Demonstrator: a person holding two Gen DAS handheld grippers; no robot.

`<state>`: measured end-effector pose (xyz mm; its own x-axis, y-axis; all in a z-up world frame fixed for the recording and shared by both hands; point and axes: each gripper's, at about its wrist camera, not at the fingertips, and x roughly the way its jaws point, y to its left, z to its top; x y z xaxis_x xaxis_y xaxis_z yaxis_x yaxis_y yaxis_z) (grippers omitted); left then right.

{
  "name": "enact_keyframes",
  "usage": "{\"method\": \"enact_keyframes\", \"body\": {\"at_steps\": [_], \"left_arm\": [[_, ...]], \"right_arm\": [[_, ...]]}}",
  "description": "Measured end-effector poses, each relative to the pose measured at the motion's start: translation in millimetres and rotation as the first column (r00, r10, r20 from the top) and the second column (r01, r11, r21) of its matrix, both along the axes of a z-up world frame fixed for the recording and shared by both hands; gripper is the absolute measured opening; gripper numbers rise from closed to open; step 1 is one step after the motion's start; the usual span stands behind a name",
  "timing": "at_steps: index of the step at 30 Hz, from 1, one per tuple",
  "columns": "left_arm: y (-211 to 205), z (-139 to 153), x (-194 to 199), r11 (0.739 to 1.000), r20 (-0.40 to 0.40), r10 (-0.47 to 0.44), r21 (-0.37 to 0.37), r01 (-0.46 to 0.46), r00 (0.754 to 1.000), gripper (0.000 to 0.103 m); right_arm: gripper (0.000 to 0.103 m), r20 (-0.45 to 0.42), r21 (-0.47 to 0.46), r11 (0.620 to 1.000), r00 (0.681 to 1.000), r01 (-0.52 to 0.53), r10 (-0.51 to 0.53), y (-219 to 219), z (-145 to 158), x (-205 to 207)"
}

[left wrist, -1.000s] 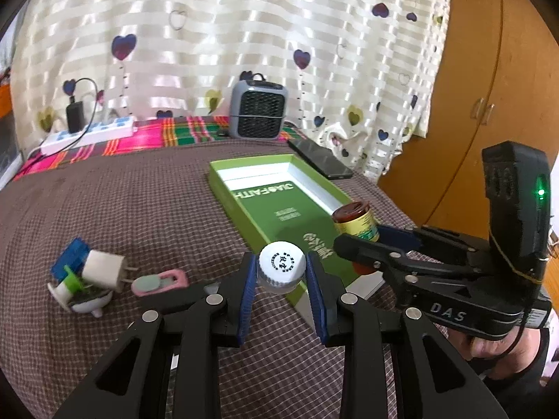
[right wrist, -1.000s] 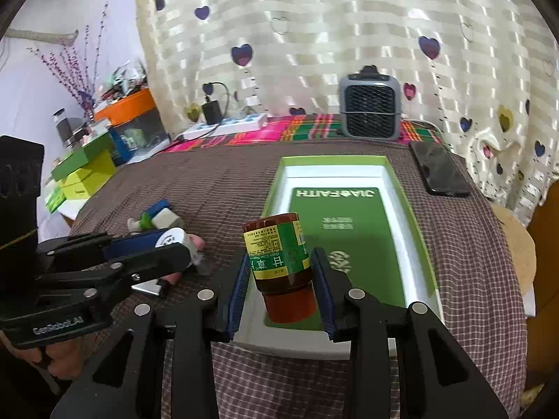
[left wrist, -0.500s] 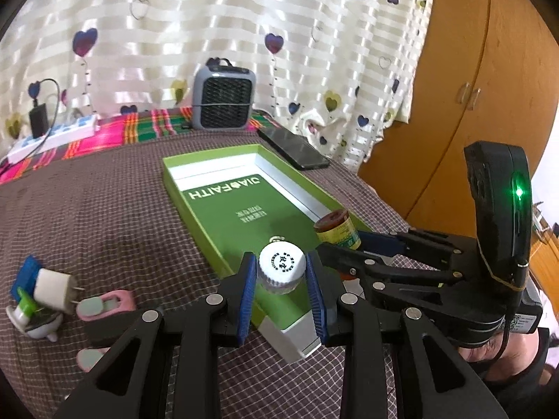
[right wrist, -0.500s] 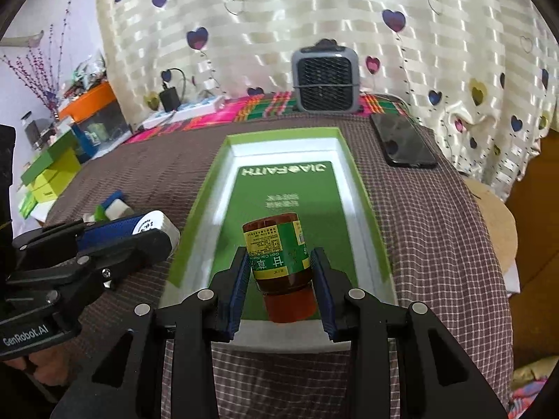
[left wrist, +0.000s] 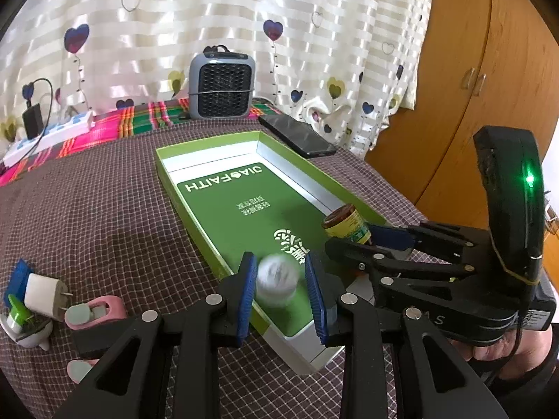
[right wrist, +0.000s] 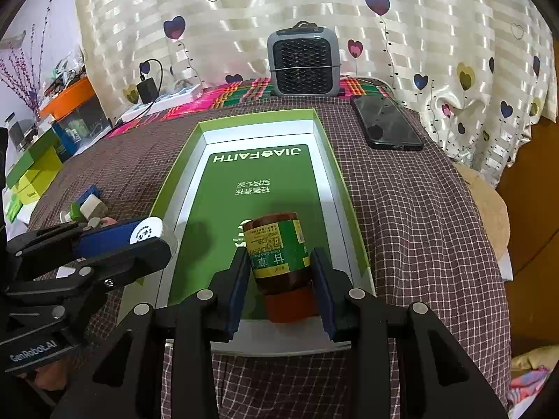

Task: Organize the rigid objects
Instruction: 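Carry the white bottle and brown jar into the green box with both tools, then open both tools to release the bottle and jar, then withdraw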

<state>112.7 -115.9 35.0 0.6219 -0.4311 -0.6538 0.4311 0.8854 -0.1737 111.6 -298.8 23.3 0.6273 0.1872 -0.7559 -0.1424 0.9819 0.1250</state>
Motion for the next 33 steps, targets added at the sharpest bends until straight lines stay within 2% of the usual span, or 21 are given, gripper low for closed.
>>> {"method": "enact_keyframes", "body": {"at_steps": [4,6,8,19,33], "left_arm": [[0,0,0,1.0,0.011,0.001,0.007,-0.001,1.0,0.028],[0,0,-1,1.0,0.011,0.001,0.004,-0.001,1.0,0.028],[-1,2,-4,1.0,0.021,0.007,0.013,-0.007,1.0,0.028],[-1,13,-30,0.998,0.045,0.045,0.04,-0.047,0.998,0.028],[7,37,-84,0.991,0.09,0.109,0.07,-0.116,0.99,0.028]], "right_arm": [[0.04,0.016,0.009,1.0,1.0,-0.002,0.002,-1,2,-2],[0.047,0.024,0.011,1.0,1.0,-0.001,0.0,-1,3,-4],[0.048,0.033,0.015,1.0,0.999,0.0,0.0,-2,5,-6],[0.049,0.09,0.026,0.999,0.996,-0.022,0.02,0,23,-31],[0.049,0.164,0.06,0.995,0.984,-0.082,0.071,7,46,-79]]}}
